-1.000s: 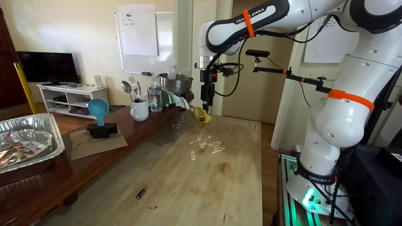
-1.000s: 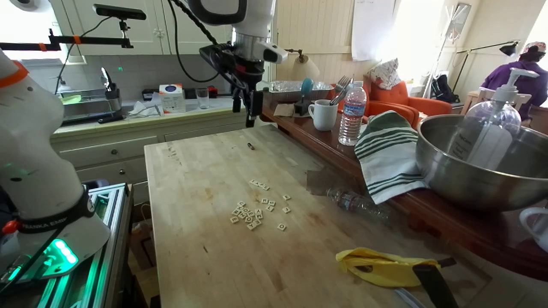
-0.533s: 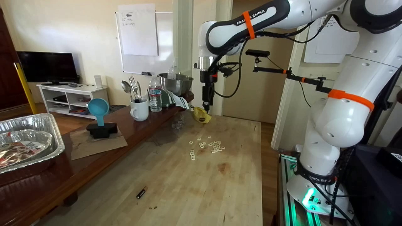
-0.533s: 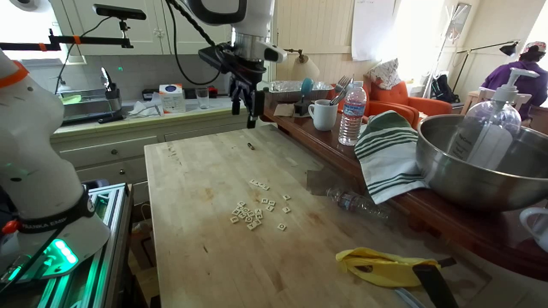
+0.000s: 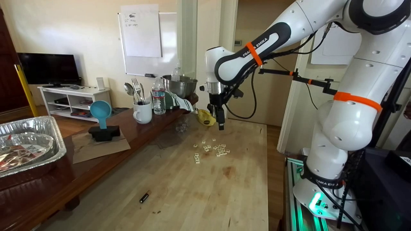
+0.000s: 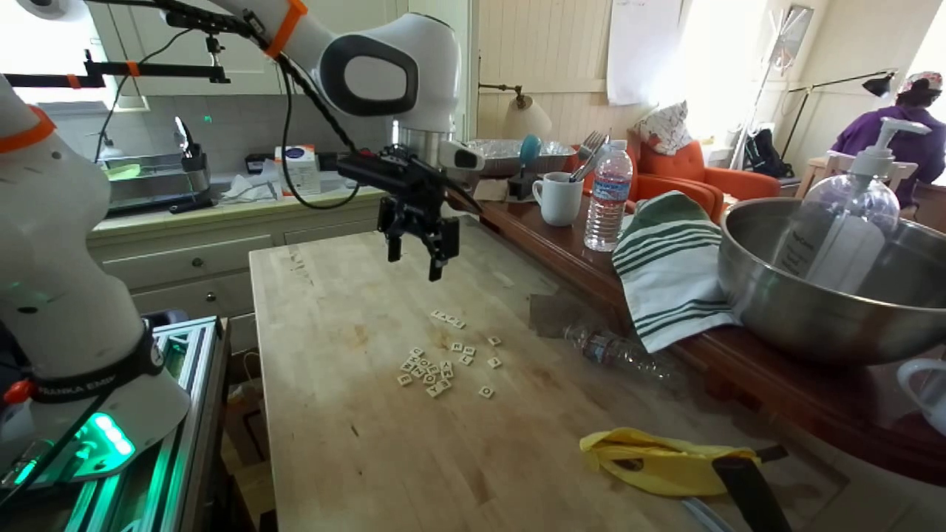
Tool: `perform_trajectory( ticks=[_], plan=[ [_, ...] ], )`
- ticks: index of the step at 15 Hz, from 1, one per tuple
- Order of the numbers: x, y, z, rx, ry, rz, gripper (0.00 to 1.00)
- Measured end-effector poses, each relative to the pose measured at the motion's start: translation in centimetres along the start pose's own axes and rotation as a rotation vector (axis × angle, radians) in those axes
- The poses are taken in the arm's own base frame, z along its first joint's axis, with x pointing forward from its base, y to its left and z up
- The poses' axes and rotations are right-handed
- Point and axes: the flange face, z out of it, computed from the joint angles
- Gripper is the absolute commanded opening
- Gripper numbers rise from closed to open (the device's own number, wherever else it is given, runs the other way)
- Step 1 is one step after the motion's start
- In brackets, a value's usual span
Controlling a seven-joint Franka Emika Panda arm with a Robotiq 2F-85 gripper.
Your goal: Align the blocks on the table
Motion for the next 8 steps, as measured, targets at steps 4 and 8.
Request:
perform_trajectory(
  ticks=[4, 8],
  plan=[
    [0.2, 2.1, 3.2, 0.015, 0.056, 0.0, 1.0],
    [0.6, 2.6, 3.9, 0.028, 0.055, 0.016, 1.0]
  ],
)
